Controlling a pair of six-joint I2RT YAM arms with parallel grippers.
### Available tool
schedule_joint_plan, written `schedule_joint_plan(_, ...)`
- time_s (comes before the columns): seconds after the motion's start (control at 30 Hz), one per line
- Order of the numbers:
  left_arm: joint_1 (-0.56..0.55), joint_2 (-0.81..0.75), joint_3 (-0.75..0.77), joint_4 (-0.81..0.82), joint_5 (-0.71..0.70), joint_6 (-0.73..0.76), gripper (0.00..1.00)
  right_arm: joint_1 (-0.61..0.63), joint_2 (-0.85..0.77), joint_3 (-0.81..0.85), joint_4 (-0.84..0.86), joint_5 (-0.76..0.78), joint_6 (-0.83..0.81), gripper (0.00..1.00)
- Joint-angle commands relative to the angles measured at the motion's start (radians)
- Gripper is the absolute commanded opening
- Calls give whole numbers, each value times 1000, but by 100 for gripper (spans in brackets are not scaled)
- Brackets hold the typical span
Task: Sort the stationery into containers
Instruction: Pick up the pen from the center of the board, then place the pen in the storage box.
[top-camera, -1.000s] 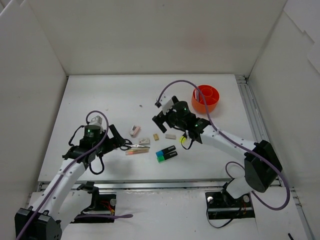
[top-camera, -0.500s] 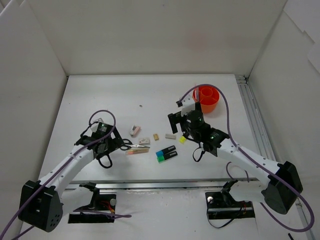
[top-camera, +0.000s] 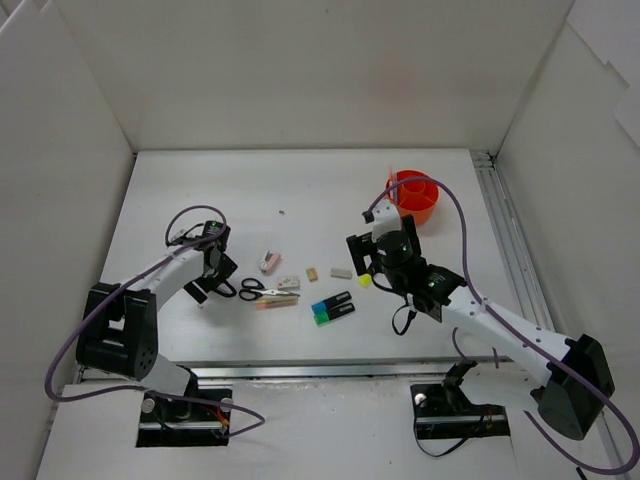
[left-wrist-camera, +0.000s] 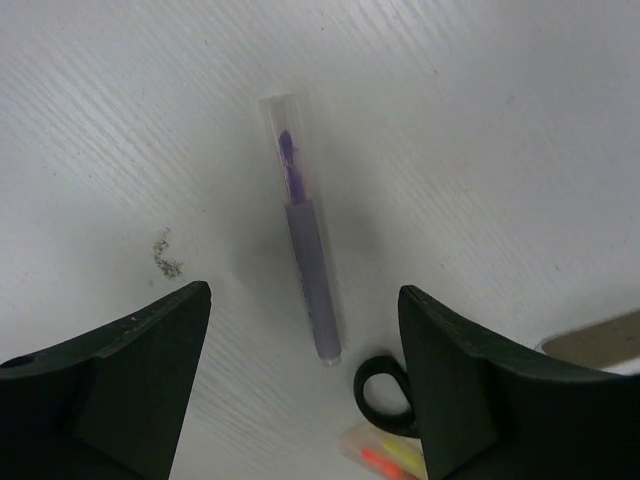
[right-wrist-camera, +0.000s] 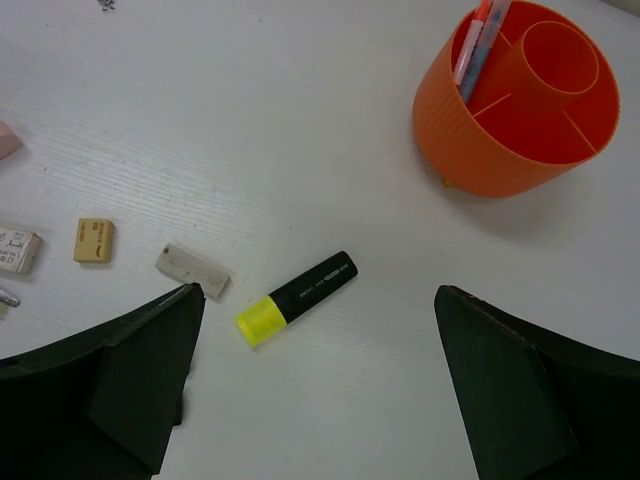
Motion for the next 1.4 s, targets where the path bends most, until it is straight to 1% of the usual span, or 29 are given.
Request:
schedule_joint_plan(0.0, 10, 33, 69, -29, -79, -94, 70, 4, -39, 1, 34, 69, 2, 98)
schedule_joint_plan(0.07, 21, 96, 100, -42, -81, -96, 68, 4, -46, 1, 30, 69, 2, 98)
schedule_joint_plan(0.13, 30, 141, 112, -42, -73, -101, 62, 3, -58, 0, 27, 72, 1, 98)
schedule_joint_plan(0.17, 30, 151, 117, -48, -76, -105, 54, 1, -62, -3, 25, 73, 7, 98)
schedule_joint_plan(0.23, 30, 153, 115, -43, -82, -99, 48, 3, -78, -5, 25, 63, 11, 98)
schedule_joint_plan(0.27, 30, 147, 109, -36, -81, -101, 39, 1, -82, -6, 25, 57, 11, 98)
schedule_joint_plan(0.33, 30, 130, 92, -4, -79, -85, 32, 3, -101, -8, 24, 29, 19, 98)
schedule_joint_plan(0.37, 30, 127, 89, 1, -79, -73, 19, 3, -110, -13, 24, 24, 19, 98)
schedule_joint_plan(0.4, 30, 119, 89, 1, -86, -68, 11, 3, -127, -19, 24, 18, 22, 98)
schedule_joint_plan(0.47, 30, 110, 86, -20, -107, -81, 0, 3, -151, -25, 21, 20, 25, 98)
schedule_joint_plan(0.57, 30, 60, 65, 12, -107, -44, 0, 1, -174, -40, 21, 17, 27, 98)
schedule_joint_plan(0.63, 30, -2, 43, 65, -101, 37, 0, 1, -177, -46, 21, -2, 28, 98)
schedule_joint_plan(0.67, 19, -25, 37, 91, -89, 88, 0, 0, -181, -48, 24, -20, 33, 98)
schedule_joint_plan(0.7, 10, -73, 37, 118, -81, 194, 0, 1, -181, -49, 28, -32, 34, 98)
schedule_joint_plan(0.73, -17, -98, 37, 166, -75, 253, 0, 0, -181, -52, 45, -44, 34, 98)
schedule_joint_plan(0.77, -33, -149, 36, 200, -34, 328, 0, 3, -181, -57, 56, -72, 44, 98)
schedule_joint_plan(0.8, -42, -175, 31, 237, 5, 464, 0, 1, -181, -60, 68, -87, 48, 98)
schedule_joint_plan(0.83, -51, -195, 26, 319, 58, 541, 0, -2, -181, -65, 94, -103, 53, 98)
schedule_joint_plan(0.87, -74, -241, 17, 363, 197, 621, 0, -3, -181, -69, 109, -136, 65, 98)
schedule_joint_plan(0.9, -88, -264, -9, 451, 251, 725, 0, -3, -181, -75, 125, -150, 71, 98)
schedule_joint_plan(0.93, -103, -282, -21, 489, 320, 772, 0, -5, -185, -80, 161, -164, 83, 98)
schedule_joint_plan(0.97, -131, -311, -30, 513, 439, 812, 0, -11, -187, -100, 194, -213, 109, 98)
schedule_joint_plan(1.0, -145, -316, -33, 547, 489, 888, 0, -21, -187, -112, 227, -250, 122, 98)
schedule_joint_plan(1.03, -158, -319, -30, 552, 578, 928, 0, -37, -185, -118, 276, -293, 137, 98)
schedule_joint_plan(1.1, -210, -319, -21, 563, 627, 987, 0, -77, -176, -126, 327, -421, 200, 98)
schedule_joint_plan(1.13, -224, -316, -15, 566, 654, 1049, 0, -92, -171, -125, 367, -457, 223, 98)
schedule_joint_plan(1.17, -253, -307, -9, 569, 698, 1068, 0, -104, -153, -111, 378, -504, 252, 98)
schedule_joint_plan(1.27, -293, -286, 6, 584, 741, 1110, 0, -117, -95, -73, 406, -551, 333, 98)
schedule_joint_plan(1.37, -335, -267, 17, 598, 746, 1121, 0, -126, -33, -59, 438, -522, 476, 98)
